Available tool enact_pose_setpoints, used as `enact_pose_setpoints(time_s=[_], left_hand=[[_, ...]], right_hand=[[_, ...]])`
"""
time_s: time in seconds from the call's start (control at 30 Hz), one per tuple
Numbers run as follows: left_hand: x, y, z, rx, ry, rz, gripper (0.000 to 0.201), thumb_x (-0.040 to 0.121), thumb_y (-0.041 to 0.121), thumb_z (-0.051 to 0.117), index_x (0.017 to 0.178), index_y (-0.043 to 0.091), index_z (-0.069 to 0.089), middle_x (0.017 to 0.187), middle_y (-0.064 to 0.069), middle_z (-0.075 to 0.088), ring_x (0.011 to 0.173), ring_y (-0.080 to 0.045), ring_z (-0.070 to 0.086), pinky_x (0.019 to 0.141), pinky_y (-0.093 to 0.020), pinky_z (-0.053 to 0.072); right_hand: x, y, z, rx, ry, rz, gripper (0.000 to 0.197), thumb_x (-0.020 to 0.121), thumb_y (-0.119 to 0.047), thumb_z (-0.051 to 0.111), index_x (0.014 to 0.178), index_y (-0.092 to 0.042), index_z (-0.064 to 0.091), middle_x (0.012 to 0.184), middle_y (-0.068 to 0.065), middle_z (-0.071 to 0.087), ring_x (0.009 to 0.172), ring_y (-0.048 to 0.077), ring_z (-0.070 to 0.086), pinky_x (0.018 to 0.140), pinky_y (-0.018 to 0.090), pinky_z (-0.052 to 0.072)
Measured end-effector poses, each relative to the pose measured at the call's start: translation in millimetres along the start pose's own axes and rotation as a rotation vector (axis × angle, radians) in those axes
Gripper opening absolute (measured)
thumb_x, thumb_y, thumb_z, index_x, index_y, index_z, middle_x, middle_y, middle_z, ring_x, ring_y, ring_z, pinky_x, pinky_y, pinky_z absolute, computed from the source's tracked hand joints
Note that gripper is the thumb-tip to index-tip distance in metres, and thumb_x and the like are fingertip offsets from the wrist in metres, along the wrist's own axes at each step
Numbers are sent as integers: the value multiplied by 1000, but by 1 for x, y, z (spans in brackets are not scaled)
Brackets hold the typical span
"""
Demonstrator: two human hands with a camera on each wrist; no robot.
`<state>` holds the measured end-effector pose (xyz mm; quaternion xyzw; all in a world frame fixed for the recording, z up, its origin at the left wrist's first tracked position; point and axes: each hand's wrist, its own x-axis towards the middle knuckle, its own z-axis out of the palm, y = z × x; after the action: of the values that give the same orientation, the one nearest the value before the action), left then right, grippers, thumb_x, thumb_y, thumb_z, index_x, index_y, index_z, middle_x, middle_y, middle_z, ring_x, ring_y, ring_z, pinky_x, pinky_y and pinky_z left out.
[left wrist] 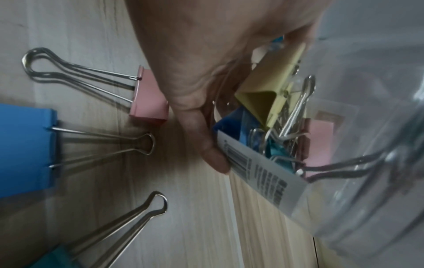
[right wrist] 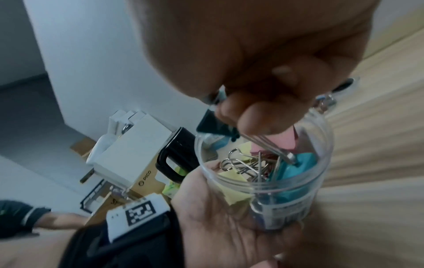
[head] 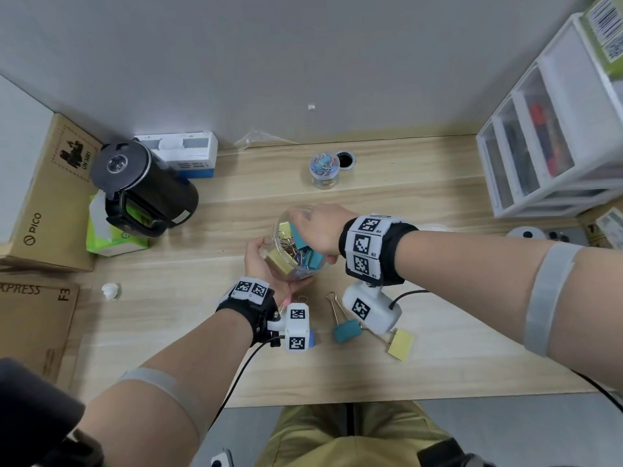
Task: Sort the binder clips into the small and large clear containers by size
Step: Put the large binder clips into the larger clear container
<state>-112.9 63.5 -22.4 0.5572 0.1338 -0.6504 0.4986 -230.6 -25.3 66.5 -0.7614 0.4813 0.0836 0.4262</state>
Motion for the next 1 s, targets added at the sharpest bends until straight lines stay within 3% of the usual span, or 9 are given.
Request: enact_pose_setpoints(time_s=[0.13, 0.3, 0.43, 0.53, 0.6, 0.7, 0.8, 0.87, 1.0], left_hand=[[1, -2, -1, 9, -21, -14, 63, 90, 58, 41, 119, 8, 67, 105, -22, 76, 112, -42, 65, 97, -51, 50], [5, -1, -7, -1, -25, -30, 65, 90, 59, 43, 121, 6, 65, 106, -25, 75, 112, -43, 65, 101, -53, 49], [8, 0, -10, -4, -9, -34, 68, 90, 61, 43, 125, 7, 64, 118, -23, 72, 113, -43, 64, 95, -53, 52], [10, 0, -13, -23, 9, -28, 68, 90, 62, 42, 127, 8, 63, 124, -24, 67, 116, -44, 63, 95, -54, 52], [12, 0, -15, -17, 15, -25, 69, 90, 63, 42, 128, 9, 62, 125, -25, 66, 116, -45, 62, 93, -54, 53], [13, -1, -20, -1, 31, -32, 71, 88, 63, 44, 130, 9, 62, 127, -25, 66, 117, -46, 62, 88, -53, 55], [12, -4, -23, 17, 36, -38, 73, 84, 62, 49, 134, 11, 61, 128, -23, 67, 116, -45, 64, 84, -51, 58], [12, -6, -24, 22, 38, -38, 73, 83, 61, 50, 135, 11, 61, 127, -23, 67, 115, -45, 65, 85, -53, 58], [10, -10, -25, 39, 35, -35, 71, 85, 61, 49, 134, 11, 61, 127, -24, 67, 115, -46, 64, 97, -57, 52]], right_hand=[[10, 1, 11, 266, -89, 26, 60, 100, -50, 26, 72, -8, 59, 66, 12, 67, 52, 28, 62, 67, 37, 58], [12, 18, 6, 187, -71, -41, 36, 98, -32, 42, 90, -5, 64, 78, 13, 74, 58, 26, 72, 66, 32, 55], [10, 34, -4, 202, 79, -89, 27, 90, -31, 56, 86, -6, 65, 78, 11, 72, 58, 22, 64, 65, 37, 55], [13, 54, -10, 202, 149, -69, 28, 83, -35, 56, 83, -9, 64, 78, 12, 70, 71, 29, 67, 70, 40, 59], [15, 70, -12, 146, 134, -7, 21, 83, -31, 54, 83, -12, 63, 75, 8, 70, 70, 28, 70, 71, 43, 59], [14, 91, -10, -26, -3, 98, 17, 83, -28, 53, 86, -13, 62, 73, 4, 74, 68, 21, 73, 71, 36, 59], [6, 109, 0, -271, -219, 148, 27, 80, -24, 60, 89, 1, 65, 72, 7, 73, 63, 23, 63, 61, 27, 50], [-2, 115, 12, -423, -344, 163, 35, 80, -31, 69, 91, 2, 66, 70, 4, 64, 59, 19, 54, 54, 23, 44], [-13, 113, 35, -678, -525, 222, 48, 84, -52, 68, 103, -8, 67, 85, 2, 61, 62, 17, 54, 40, 20, 35]])
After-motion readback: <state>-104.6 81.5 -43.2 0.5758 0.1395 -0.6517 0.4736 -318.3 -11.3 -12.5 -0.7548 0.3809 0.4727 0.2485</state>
